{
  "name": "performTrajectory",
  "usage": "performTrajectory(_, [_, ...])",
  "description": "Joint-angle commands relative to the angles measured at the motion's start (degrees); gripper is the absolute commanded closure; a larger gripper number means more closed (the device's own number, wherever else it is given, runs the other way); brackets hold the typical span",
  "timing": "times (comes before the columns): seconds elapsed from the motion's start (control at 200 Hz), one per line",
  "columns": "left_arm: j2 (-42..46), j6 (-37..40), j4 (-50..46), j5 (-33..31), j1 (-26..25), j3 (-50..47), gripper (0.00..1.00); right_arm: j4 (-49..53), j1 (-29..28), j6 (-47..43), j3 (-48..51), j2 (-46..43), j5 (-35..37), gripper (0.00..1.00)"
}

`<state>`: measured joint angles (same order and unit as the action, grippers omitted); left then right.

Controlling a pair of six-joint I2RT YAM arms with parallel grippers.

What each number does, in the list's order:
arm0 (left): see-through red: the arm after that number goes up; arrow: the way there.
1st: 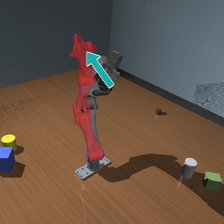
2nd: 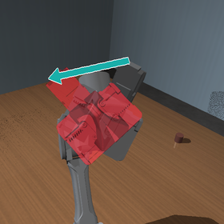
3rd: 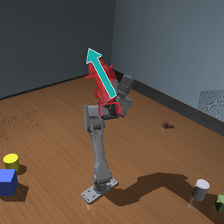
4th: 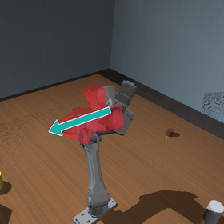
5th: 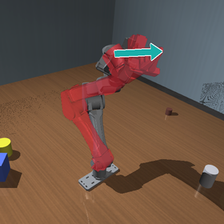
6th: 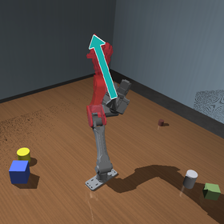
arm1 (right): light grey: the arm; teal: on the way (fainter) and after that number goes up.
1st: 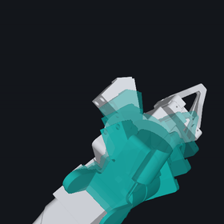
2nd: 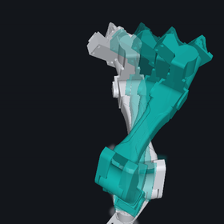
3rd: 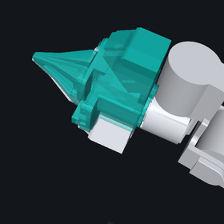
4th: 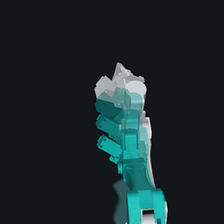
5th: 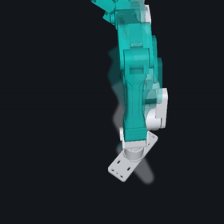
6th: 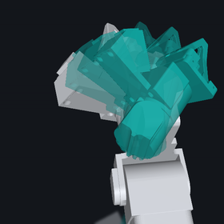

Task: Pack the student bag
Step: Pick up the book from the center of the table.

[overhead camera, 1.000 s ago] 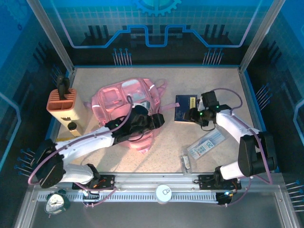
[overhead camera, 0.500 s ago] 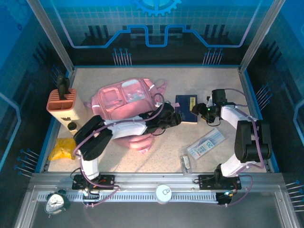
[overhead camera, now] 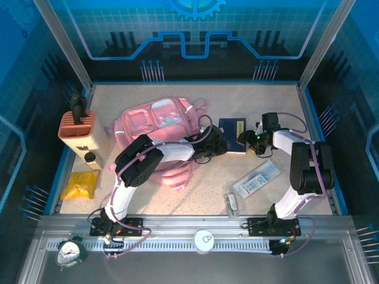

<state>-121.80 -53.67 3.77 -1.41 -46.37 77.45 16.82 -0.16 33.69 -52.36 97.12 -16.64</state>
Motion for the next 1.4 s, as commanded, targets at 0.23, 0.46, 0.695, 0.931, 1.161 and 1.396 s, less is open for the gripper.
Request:
performTrajectory(0.23, [-2.83, -0.54, -4.78, 0.08, 0.18, 2.55, 0.76, -2.29, -1.93, 1.63, 0.13, 1.41, -4.77, 0.37])
performTrajectory(0.46, [-2.56, -0.59, -6.35, -1.14, 0.22, 2.35, 0.8, -3.28, -2.04, 1.65, 0.42, -0.34, -5.35, 0.43])
performTrajectory(0.695, [-2.7, -0.32, -6.56, -1.05, 0.15, 2.35, 0.8, -2.84, -2.16, 1.38, 0.65, -3.28, -5.06, 0.49])
performTrajectory(0.931, [-3.01, -0.11, -6.78, -0.93, 0.18, 2.62, 0.8, 0.18, -2.19, 0.37, 0.15, -4.74, -3.1, 0.58])
performTrajectory(1.161, [-3.12, 0.07, -7.21, -1.03, 0.18, 2.77, 0.8, 2.19, -2.15, -0.95, -0.44, -4.91, -1.69, 0.68])
performTrajectory(1.396, [-3.23, 0.28, -7.49, -0.94, 0.21, 3.11, 0.8, 1.66, -2.01, -0.91, -0.45, -4.16, -3.17, 0.76])
